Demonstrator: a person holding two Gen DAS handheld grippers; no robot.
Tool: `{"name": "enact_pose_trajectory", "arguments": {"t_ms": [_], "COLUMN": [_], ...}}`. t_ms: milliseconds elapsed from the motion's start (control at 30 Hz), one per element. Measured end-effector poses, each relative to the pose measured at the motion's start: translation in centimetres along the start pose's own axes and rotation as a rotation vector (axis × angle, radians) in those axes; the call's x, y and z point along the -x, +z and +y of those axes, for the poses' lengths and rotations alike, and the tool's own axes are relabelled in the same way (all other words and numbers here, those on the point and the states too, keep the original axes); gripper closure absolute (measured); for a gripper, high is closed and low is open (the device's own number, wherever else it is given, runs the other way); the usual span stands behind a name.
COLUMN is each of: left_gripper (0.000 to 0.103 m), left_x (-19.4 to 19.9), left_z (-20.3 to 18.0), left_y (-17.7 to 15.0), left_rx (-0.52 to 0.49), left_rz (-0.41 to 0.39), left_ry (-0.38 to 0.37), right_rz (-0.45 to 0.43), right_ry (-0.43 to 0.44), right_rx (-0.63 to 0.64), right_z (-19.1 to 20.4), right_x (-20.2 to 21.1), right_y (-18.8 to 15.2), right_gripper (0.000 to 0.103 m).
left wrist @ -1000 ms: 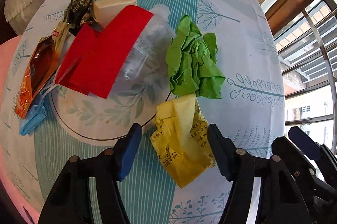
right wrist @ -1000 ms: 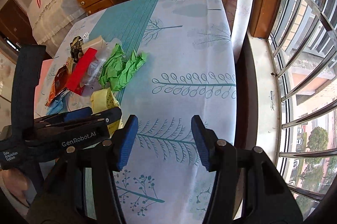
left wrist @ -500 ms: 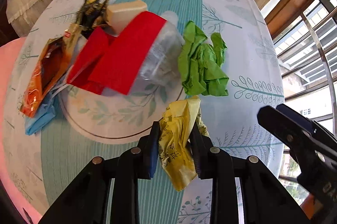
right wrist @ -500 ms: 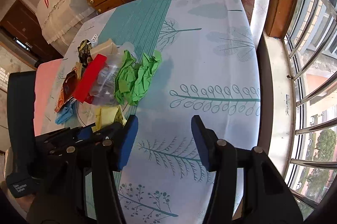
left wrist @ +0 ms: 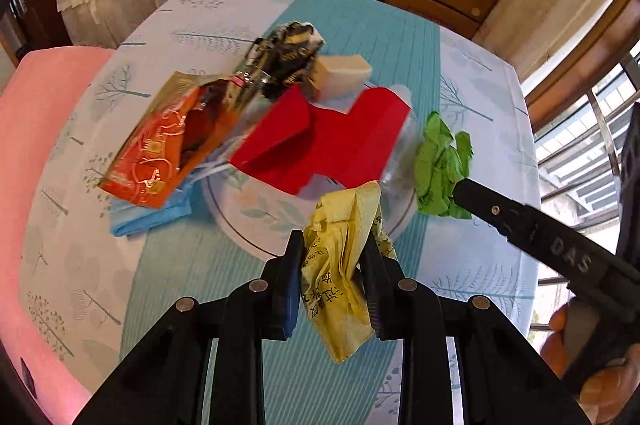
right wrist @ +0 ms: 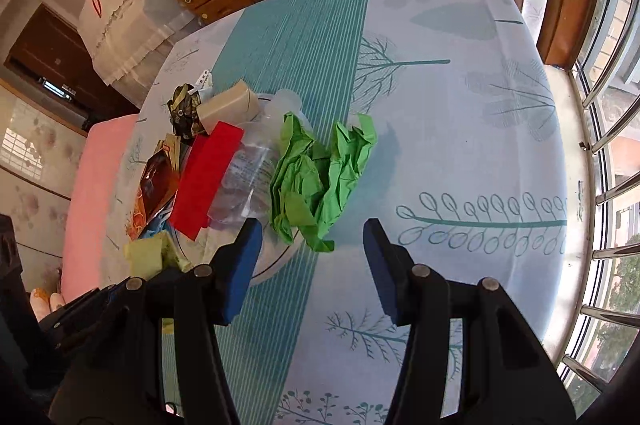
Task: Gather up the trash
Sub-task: 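Grasp the yellow bag with the left tool while the right tool grasps the green bag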
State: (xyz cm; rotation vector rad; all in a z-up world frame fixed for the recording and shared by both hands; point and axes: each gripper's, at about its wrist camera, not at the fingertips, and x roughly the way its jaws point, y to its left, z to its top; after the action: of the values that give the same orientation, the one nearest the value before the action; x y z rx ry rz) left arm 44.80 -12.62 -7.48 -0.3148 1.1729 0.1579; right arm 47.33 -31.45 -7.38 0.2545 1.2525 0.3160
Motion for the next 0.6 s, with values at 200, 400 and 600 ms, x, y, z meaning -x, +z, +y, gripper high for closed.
{"name": "enact_pose_trajectory", "arguments": {"t_ms": [200,400,600], "left_gripper": [0.076,0.076,0.076], "left_x": [1.4,1.7,2.7], "left_z": [3.5,5.0,6.1], "left_y": [-0.2,-0.7,-1.5], "left_rx": [0.043,0.055,0.046], "left_rz": [0.003,0.009,0.01], "left_ry": [0.012,0.018,0.013], "right_rz": [0.04,0.05,0.025], "right_ry": [-0.001,-0.013,-0.039], "right_rx": [-0.074,-0.031,0.025], "right_z": [-0.6,0.2,1.7], "right_x": [-2.9,-4.2,-2.7], "right_y": [1.5,1.0,-1.5], "right_gripper": [0.053,0.063,0.068]}}
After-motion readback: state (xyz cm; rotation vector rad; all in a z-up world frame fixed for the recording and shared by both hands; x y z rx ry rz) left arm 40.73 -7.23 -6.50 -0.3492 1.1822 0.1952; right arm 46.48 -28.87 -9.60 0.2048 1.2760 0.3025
